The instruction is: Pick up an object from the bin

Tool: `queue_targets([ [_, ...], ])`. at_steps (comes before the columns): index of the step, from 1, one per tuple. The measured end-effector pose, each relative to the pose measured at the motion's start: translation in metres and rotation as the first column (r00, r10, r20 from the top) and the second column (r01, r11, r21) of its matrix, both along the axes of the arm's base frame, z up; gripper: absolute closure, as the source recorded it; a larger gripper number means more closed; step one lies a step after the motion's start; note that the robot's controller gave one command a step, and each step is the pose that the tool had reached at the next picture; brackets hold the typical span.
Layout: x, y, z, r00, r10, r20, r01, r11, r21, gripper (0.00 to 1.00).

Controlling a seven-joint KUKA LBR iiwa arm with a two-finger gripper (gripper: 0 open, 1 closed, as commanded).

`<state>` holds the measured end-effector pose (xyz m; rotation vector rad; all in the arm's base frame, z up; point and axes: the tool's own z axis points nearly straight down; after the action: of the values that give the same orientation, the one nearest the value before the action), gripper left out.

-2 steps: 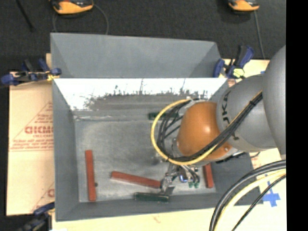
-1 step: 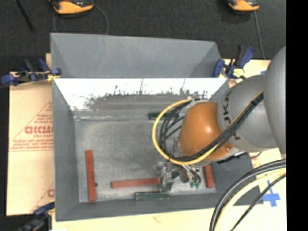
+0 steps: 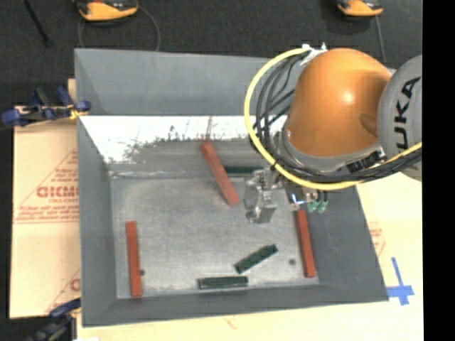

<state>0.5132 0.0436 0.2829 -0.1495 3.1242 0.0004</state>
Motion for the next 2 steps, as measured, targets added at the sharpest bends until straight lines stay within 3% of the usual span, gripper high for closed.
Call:
queue_targets([
  [1,-0.002,-0.001,-0.005,1.0,0.001,-0.011,-0.001,1.0,-0.001,0.0],
  [2,-0.004,-0.073,-0.171,0.974,0.228,-0.017,-0.228,0.974,-0.001,0.0],
])
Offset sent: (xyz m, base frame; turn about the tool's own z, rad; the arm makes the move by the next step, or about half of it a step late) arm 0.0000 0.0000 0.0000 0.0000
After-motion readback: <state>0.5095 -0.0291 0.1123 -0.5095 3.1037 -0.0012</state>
